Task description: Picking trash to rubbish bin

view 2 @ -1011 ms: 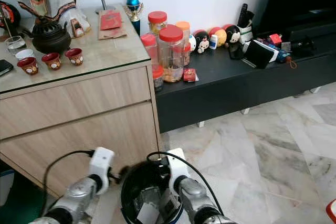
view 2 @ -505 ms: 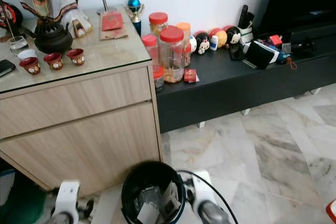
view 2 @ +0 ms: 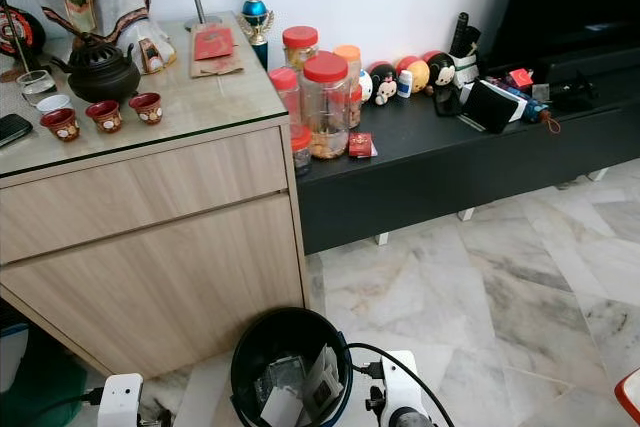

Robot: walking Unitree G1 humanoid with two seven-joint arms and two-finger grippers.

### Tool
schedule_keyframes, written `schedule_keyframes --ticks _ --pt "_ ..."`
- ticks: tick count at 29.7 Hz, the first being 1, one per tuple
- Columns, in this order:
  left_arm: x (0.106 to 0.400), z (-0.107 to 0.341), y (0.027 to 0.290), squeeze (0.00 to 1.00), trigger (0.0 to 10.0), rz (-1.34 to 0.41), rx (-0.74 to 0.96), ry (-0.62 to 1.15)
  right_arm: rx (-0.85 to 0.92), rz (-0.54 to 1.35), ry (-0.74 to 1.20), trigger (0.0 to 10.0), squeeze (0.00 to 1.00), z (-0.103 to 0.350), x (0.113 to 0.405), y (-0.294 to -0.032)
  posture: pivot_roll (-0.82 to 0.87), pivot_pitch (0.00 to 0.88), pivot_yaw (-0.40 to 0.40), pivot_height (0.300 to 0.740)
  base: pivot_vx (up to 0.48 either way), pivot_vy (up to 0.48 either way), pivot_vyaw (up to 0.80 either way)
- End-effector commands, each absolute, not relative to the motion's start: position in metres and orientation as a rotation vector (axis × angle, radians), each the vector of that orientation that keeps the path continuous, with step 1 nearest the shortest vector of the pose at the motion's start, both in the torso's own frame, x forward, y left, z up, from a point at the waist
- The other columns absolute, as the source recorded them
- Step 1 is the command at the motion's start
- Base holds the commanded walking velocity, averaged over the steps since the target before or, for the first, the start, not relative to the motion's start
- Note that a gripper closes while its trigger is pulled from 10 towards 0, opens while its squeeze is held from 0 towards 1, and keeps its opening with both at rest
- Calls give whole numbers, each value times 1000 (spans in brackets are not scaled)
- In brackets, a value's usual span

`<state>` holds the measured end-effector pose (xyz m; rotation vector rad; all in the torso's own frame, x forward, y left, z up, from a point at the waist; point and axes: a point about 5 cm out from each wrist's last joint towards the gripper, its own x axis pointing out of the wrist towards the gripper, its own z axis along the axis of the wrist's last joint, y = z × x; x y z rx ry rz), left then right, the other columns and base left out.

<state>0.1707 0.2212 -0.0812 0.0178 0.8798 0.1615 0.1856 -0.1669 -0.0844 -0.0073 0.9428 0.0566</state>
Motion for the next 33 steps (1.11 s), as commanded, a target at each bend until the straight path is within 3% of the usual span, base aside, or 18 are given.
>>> schedule_keyframes --ticks 1,33 --pt "170 -82 221 0 10000 160 19 897 -11 63 920 10000 0 -81 192 -164 125 0 50 740 0 0 0" --pt "176 -80 218 0 10000 150 4 870 -17 65 905 10000 0 -80 194 -165 121 0 47 740 0 0 0"
